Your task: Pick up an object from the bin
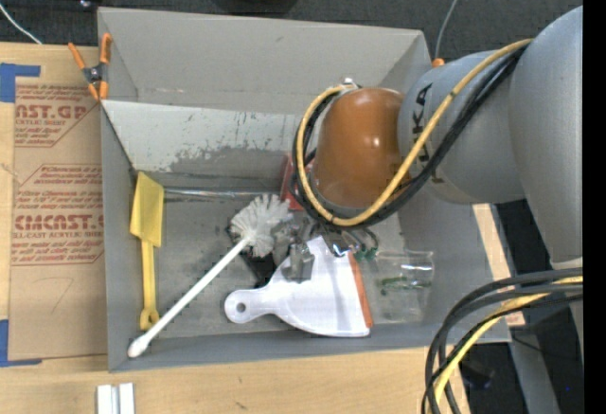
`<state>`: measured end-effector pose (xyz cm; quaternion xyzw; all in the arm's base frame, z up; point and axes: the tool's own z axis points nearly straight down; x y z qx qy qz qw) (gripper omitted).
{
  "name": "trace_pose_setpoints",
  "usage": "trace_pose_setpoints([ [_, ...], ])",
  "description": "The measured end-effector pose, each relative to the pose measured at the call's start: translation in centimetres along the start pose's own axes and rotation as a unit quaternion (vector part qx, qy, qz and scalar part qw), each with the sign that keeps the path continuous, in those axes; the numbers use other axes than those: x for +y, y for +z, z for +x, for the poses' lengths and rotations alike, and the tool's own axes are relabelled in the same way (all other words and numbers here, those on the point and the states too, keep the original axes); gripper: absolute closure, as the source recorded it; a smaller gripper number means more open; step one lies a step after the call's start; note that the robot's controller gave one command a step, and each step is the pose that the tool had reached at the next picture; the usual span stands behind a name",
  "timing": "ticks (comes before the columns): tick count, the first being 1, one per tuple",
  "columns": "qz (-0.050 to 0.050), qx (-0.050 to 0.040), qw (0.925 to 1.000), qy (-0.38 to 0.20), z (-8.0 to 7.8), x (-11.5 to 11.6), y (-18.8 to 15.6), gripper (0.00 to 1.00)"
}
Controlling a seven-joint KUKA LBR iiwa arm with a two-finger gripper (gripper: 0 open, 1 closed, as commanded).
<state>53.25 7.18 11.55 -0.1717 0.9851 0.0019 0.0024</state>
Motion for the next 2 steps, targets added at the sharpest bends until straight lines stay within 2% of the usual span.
trace_pose_setpoints([
  [1,0.001,0.0008,1.0000,0.004,0.3,-5.0,-1.5,1.00],
  [2,0.000,0.0018,0.9998,0.020,1.0,-3.2,-8.1,1.00],
])
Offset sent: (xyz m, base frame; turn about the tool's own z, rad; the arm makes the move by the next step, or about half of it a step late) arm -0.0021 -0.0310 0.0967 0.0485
